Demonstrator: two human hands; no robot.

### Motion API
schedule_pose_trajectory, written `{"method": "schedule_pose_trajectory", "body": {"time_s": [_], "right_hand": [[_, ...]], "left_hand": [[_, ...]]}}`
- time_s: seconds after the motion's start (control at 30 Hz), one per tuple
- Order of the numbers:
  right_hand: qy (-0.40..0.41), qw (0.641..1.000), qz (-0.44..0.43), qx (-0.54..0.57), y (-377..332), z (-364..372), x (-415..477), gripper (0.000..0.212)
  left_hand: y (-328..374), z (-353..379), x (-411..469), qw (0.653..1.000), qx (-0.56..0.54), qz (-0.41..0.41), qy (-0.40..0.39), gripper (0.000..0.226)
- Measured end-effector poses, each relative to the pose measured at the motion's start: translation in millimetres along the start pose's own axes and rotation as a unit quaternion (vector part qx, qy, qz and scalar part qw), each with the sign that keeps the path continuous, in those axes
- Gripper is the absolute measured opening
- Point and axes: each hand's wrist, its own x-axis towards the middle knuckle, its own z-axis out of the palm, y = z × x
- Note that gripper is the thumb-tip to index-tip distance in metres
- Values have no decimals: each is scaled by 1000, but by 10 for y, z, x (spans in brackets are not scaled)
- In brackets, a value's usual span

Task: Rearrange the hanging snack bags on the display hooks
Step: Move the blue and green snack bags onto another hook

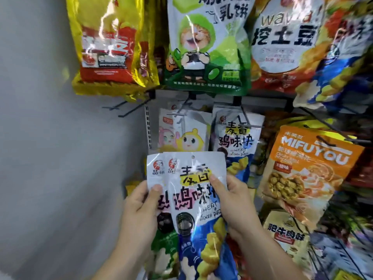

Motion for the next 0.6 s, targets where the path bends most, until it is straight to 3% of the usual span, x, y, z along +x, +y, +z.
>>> {"method": "schedule_pose_trajectory", "body": {"time_s": [0.27, 0.4, 0.5, 0.6], "right_hand": [[40, 998, -14, -46, 37, -590, -149, 11], [59, 993, -43, -87, 32, -790, -155, 21], [21, 994, -54, -95, -24, -933, -99, 32], [-21, 997, -35, -58, -155, -1071, 34, 29]], "left_hand": [[-167, 760, -489, 999, -37, -15, -5, 20], [-166, 1035, -604, 1000, -24, -12, 16, 18], [-133, 1119, -629, 999, -23, -17, 42, 15], [-103, 1113, -590, 998, -11, -7, 66, 14]]}}
